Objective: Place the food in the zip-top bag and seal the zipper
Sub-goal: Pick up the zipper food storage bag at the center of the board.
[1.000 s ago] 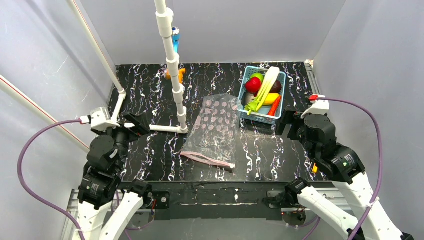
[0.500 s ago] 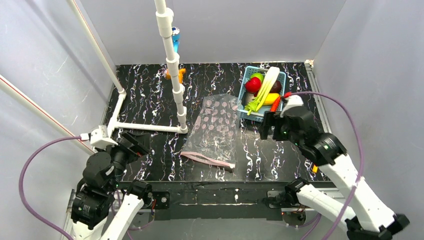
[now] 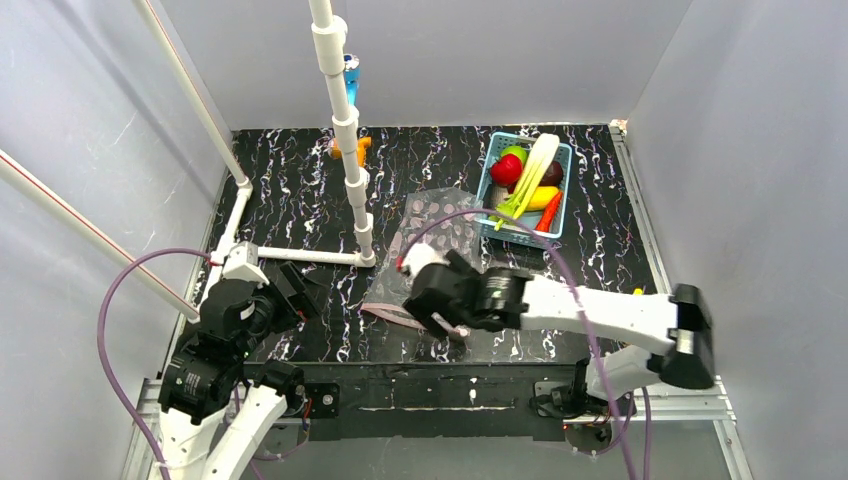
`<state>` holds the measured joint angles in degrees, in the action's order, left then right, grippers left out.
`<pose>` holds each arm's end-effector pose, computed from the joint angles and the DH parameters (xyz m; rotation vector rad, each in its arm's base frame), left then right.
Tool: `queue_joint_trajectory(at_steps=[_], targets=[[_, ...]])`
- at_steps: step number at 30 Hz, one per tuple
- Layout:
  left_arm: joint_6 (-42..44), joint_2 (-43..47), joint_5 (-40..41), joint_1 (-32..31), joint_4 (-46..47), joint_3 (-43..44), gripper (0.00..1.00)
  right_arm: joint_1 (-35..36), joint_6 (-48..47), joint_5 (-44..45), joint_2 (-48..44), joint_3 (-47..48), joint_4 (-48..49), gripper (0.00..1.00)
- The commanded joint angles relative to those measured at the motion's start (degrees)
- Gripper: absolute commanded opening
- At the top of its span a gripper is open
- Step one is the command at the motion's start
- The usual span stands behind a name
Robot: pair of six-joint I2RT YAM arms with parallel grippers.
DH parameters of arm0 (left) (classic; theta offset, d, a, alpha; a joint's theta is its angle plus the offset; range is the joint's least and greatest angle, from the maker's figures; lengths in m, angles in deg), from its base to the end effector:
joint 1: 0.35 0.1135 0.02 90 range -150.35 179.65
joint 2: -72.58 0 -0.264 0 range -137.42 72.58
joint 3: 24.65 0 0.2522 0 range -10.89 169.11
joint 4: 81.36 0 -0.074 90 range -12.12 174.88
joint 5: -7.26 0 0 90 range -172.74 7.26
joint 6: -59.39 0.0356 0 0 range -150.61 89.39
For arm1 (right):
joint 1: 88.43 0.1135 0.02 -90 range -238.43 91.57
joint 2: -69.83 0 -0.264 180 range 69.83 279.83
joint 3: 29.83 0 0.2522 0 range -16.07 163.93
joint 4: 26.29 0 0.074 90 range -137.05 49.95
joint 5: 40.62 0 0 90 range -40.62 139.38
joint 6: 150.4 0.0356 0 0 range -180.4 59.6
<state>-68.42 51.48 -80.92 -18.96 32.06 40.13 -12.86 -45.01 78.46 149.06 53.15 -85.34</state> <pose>0.0544 -0.0171 0.3401 -0.3581 1.9894 -0.6053 0.0871 0.2690 0.3029 -1.0207 2.1440 0.0968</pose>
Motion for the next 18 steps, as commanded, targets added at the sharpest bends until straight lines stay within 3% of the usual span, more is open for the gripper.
queue_joint_trajectory(at_steps=[1, 6, 14, 18], targets=[[-2.6, 1.8, -3.8, -0.3, -1.1, -1.7, 0.99, 4.9, -7.8, 10.1, 10.4, 5.2, 0.3, 0.97], [-3.1, 1.8, -2.7, -0.3, -2.0, -0.7, 1.00, 5.6, -8.2, 11.7, 20.9, 9.5, 4.5, 0.89], [-2.2, 2.1, 0.5, -0.3, -3.2, 0.9, 1.00, 5.7, -10.5, 16.5, 30.4, 10.7, 11.1, 0.80], [-2.3, 1.5, 0.1, -0.3, -2.5, 0.3, 1.00, 5.6, -10.6, 23.3, 34.1, 11.3, 11.8, 0.64]])
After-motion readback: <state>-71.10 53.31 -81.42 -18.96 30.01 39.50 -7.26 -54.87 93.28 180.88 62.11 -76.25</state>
